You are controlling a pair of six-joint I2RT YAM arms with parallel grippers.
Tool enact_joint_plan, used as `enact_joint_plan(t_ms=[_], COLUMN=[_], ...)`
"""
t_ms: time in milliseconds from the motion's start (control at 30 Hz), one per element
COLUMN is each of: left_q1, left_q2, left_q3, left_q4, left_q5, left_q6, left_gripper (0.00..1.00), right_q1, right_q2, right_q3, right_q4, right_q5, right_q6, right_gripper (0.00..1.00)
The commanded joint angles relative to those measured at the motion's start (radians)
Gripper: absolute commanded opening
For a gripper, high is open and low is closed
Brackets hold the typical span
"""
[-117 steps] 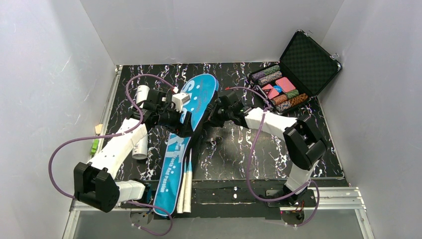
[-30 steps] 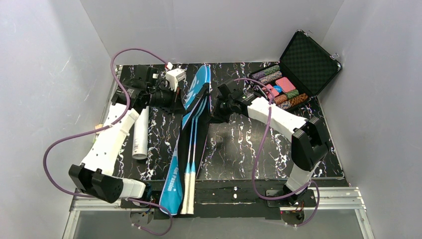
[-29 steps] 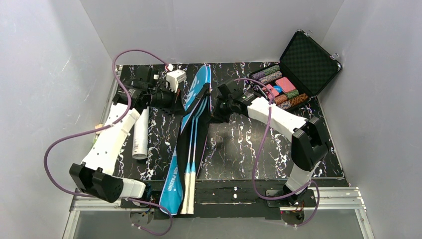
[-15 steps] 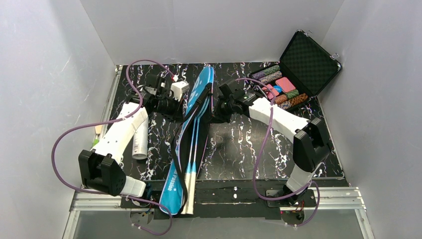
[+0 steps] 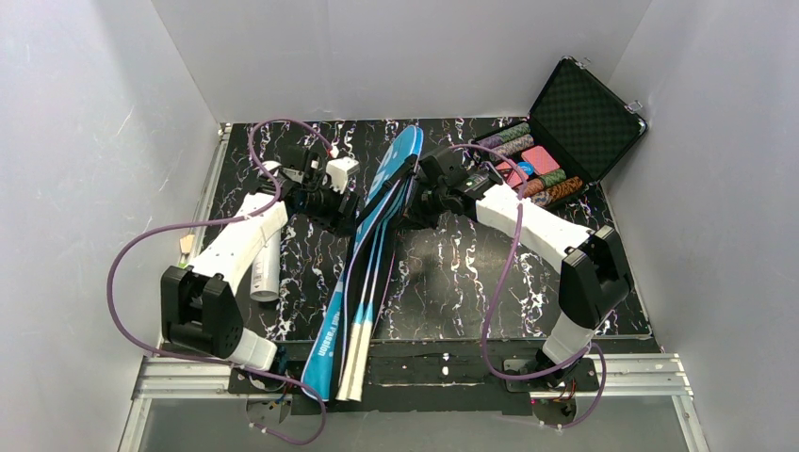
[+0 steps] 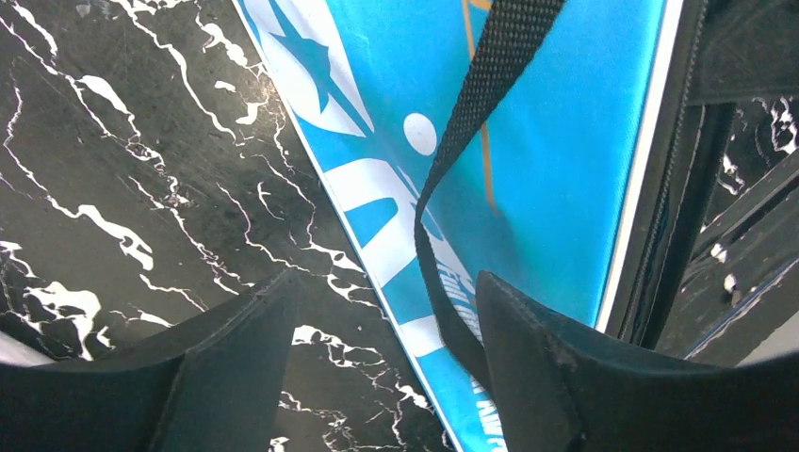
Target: Pack up the badminton gear
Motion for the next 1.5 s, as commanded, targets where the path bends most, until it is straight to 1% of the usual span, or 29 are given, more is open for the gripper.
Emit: enact_joint_plan(t_ms=[0, 100, 167, 233, 267, 333, 367, 467, 567, 600, 667, 733, 800, 933, 1200, 1467], left_q1=[0.005, 0.008, 0.009, 0.009, 0.009, 0.009, 0.007, 0.001, 0.000, 0.001, -0.001, -0.009, -0.010, -0.013, -0.059, -0.136], left_q2=[-0.021, -0.085, -0.131, -0.165, -0.185, -0.233, -0.247, -0.249, -0.260, -0.272, -0.290, -0.293, -0.290, -0.286, -0.256, -0.265], left_q3=[0.012, 0.054, 0.088, 0.137, 0.154, 0.137, 0.114, 0.032, -0.070, -0.098, -0.144, -0.162, -0.163, -0.151, -0.173, -0.178], left_q4=[0.037, 0.002, -0.031, -0.089, -0.110, -0.121, -0.121, -0.104, -0.059, -0.046, -0.026, -0.014, -0.009, 0.002, 0.003, 0.007], left_q5=[-0.009, -0.018, -0.045, -0.041, -0.015, 0.089, 0.119, 0.128, 0.139, 0.164, 0.223, 0.231, 0.229, 0.267, 0.371, 0.368], left_q6=[-0.040, -0.036, -0.035, -0.046, -0.054, -0.075, -0.083, -0.071, -0.058, -0.063, -0.085, -0.094, -0.085, -0.083, -0.087, -0.103], left_gripper=[0.70, 0.71, 0.69, 0.62, 0.59, 0.52, 0.51, 0.48, 0.50, 0.52, 0.61, 0.70, 0.72, 0.73, 0.68, 0.66], right_q1=[0.003, 0.007, 0.010, 0.013, 0.016, 0.020, 0.022, 0.036, 0.048, 0.052, 0.058, 0.063, 0.066, 0.073, 0.088, 0.092], right_q2=[-0.059, -0.059, -0.059, -0.059, -0.058, -0.055, -0.053, -0.045, -0.041, -0.040, -0.040, -0.040, -0.032, -0.020, 0.003, 0.020], right_q3=[0.010, 0.012, 0.014, 0.016, 0.018, 0.022, 0.026, 0.053, 0.075, 0.080, 0.086, 0.087, 0.093, 0.117, 0.178, 0.204], right_q4=[0.058, 0.057, 0.056, 0.062, 0.066, 0.075, 0.079, 0.070, 0.052, 0.047, 0.039, 0.040, 0.040, 0.033, 0.009, -0.001], right_q5=[-0.020, -0.022, -0.024, -0.025, -0.028, -0.037, -0.039, -0.033, -0.024, -0.019, -0.010, -0.008, -0.008, -0.009, 0.003, 0.002], right_q6=[0.015, 0.018, 0.022, 0.027, 0.032, 0.048, 0.052, 0.054, 0.052, 0.052, 0.051, 0.054, 0.056, 0.062, 0.060, 0.059], right_gripper=[0.01, 0.01, 0.01, 0.01, 0.01, 0.01, 0.01, 0.01, 0.01, 0.01, 0.01, 0.01, 0.01, 0.01, 0.01, 0.01])
